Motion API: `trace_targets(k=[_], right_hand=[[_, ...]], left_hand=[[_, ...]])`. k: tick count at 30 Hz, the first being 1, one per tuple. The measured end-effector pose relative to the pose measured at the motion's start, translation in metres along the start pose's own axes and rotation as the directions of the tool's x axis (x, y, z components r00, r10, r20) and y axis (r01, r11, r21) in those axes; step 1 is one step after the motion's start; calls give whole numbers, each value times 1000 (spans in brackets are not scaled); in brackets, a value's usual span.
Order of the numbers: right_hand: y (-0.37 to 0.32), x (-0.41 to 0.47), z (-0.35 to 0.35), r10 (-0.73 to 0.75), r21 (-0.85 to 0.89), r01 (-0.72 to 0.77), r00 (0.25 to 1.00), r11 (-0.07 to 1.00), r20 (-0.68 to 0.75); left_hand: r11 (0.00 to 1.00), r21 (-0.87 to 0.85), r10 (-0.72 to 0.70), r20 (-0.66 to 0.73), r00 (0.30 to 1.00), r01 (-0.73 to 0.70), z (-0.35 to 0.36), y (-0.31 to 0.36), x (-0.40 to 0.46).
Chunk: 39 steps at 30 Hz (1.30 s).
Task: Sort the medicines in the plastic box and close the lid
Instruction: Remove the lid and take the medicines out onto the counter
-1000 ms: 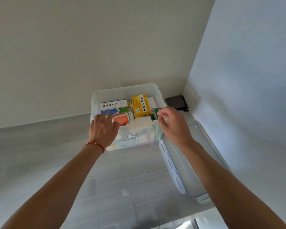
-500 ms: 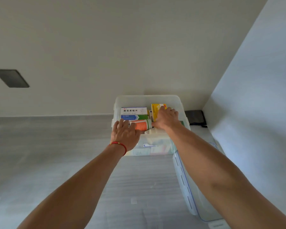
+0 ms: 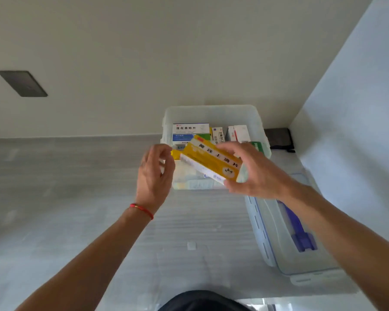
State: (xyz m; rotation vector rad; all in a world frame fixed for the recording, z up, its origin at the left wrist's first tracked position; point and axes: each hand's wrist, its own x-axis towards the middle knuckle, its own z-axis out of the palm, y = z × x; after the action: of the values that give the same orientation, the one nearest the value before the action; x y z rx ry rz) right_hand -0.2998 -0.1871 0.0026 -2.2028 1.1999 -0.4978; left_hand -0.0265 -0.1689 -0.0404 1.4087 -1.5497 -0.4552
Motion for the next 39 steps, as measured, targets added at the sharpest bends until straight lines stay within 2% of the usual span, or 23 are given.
trace_targets(k=[1, 2, 3, 4, 5, 6, 8, 10, 13, 15, 17, 19, 20, 21, 23, 24, 26, 28, 31, 34, 35, 37, 39], right_hand=[[-1, -15, 13, -29, -18, 30, 997, 999, 74], [0, -26, 29, -51, -45, 57, 989, 997, 137], [1, -32, 46, -60, -73, 76, 978, 994, 200], [2, -35, 62, -59, -96, 86, 964, 992, 258], [2, -35, 76, -55, -116, 94, 953, 989, 299], [2, -32, 86, -53, -144, 104, 946, 984, 320], [1, -25, 94, -49, -219, 121, 949, 968, 310], [-2, -20, 89, -26, -235, 84, 970, 968, 242], [-7, -16, 68, -73, -186, 70, 997, 980, -12], [-8, -11, 48, -94, -187, 56, 975, 981, -201], [-3, 1, 27, -37, -186, -22, 951, 982, -308], [7, 18, 9, 91, -183, -153, 948, 971, -306], [13, 27, 4, 166, -179, -217, 951, 960, -261], [19, 36, 0, 227, -174, -263, 953, 949, -201], [27, 54, -1, 298, -187, -306, 952, 933, -72], [29, 64, -1, 322, -212, -317, 947, 925, -11], [32, 84, -3, 387, -264, -349, 916, 899, 110], [34, 102, -7, 470, -339, -382, 852, 860, 231], [39, 119, -11, 546, -459, -371, 763, 807, 345], [46, 124, -11, 546, -524, -306, 739, 795, 396], [46, 123, -12, 526, -521, -287, 752, 804, 397], [43, 117, -17, 431, -448, -261, 839, 855, 333], [34, 103, -23, 278, -286, -228, 949, 931, 150]], left_hand=[[990, -80, -114, 4, 994, 114, -6, -3, -19], [945, -182, -258, 89, 962, 271, -7, -7, -37], [839, -274, -418, 225, 880, 469, -6, -13, -53], [670, -334, -559, 360, 747, 663, -2, -20, -68], [493, -359, -650, 453, 610, 792, 2, -28, -78], [380, -365, -699, 488, 523, 850, 7, -38, -83], [325, -350, -766, 448, 462, 878, 13, -58, -87], [303, -328, -819, 390, 421, 895, 18, -77, -86], [325, -254, -863, 315, 395, 911, 21, -99, -83], [309, -262, -871, 308, 383, 914, 23, -108, -79], [290, -269, -873, 319, 369, 919, 27, -113, -74], [333, -207, -863, 326, 386, 920, 29, -114, -72], [402, -137, -848, 316, 425, 905, 29, -112, -71], [501, -40, -824, 282, 490, 865, 29, -107, -71], [688, 143, -725, 157, 670, 711, 24, -95, -72], [759, 163, -648, 96, 756, 630, 21, -87, -71], [878, 123, -467, 10, 884, 462, 15, -66, -66], [949, 107, -296, -21, 955, 296, 9, -45, -57], [983, 89, -159, -36, 987, 162, 2, -22, -44], [988, 68, -137, -57, 989, 140, -1, -13, -40], [987, 62, -143, -55, 988, 147, -1, -12, -41], [985, 47, -166, -51, 985, 168, -2, -15, -44], [977, 61, -204, -15, 979, 205, -5, -22, -49]])
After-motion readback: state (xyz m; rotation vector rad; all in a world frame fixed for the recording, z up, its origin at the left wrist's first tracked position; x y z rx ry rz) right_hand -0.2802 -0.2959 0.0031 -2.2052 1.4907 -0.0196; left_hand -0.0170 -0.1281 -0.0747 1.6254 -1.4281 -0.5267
